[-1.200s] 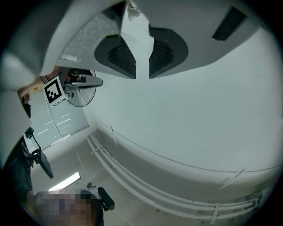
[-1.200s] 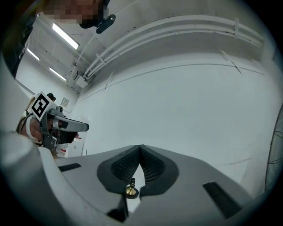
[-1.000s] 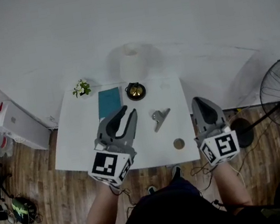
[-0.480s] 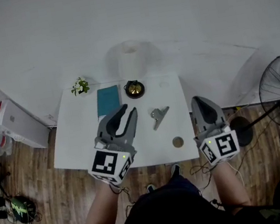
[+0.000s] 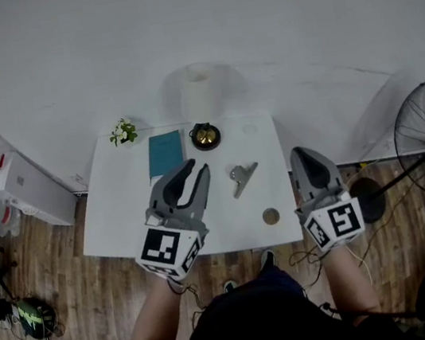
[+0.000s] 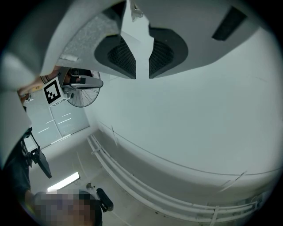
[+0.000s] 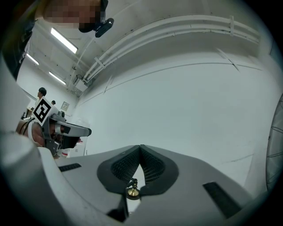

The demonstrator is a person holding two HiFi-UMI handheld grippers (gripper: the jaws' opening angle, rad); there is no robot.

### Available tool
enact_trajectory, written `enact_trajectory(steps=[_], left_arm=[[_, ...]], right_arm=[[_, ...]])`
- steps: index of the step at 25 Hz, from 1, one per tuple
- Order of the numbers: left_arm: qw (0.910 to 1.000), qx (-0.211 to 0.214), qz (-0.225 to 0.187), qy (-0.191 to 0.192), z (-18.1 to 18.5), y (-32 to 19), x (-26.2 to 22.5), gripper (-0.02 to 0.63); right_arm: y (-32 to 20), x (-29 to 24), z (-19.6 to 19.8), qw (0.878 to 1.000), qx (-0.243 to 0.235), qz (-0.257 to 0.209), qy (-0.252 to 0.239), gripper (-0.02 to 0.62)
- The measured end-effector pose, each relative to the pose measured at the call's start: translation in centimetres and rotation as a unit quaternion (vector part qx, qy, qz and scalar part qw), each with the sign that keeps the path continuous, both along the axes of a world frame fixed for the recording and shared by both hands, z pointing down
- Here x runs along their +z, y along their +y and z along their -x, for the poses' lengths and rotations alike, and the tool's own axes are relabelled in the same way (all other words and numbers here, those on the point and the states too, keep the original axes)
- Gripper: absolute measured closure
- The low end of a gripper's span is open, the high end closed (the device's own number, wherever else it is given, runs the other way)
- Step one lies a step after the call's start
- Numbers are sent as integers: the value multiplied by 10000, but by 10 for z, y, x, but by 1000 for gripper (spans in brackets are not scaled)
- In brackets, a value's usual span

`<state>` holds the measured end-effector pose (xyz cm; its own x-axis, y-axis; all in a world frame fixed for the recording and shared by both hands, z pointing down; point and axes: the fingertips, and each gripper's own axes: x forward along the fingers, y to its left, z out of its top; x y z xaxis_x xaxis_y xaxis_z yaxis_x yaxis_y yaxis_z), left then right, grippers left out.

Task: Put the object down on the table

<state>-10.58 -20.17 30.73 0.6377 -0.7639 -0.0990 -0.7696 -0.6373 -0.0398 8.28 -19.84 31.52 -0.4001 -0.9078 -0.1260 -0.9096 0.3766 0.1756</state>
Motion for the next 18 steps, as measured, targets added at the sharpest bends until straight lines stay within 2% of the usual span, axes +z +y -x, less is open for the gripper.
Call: enact_trajectory(steps=[18], left_arm=[[9999,44,40,-93,-15,-6,4,517]], right_arm=[[-4,1,-12,10000,9,-8,-56,591]])
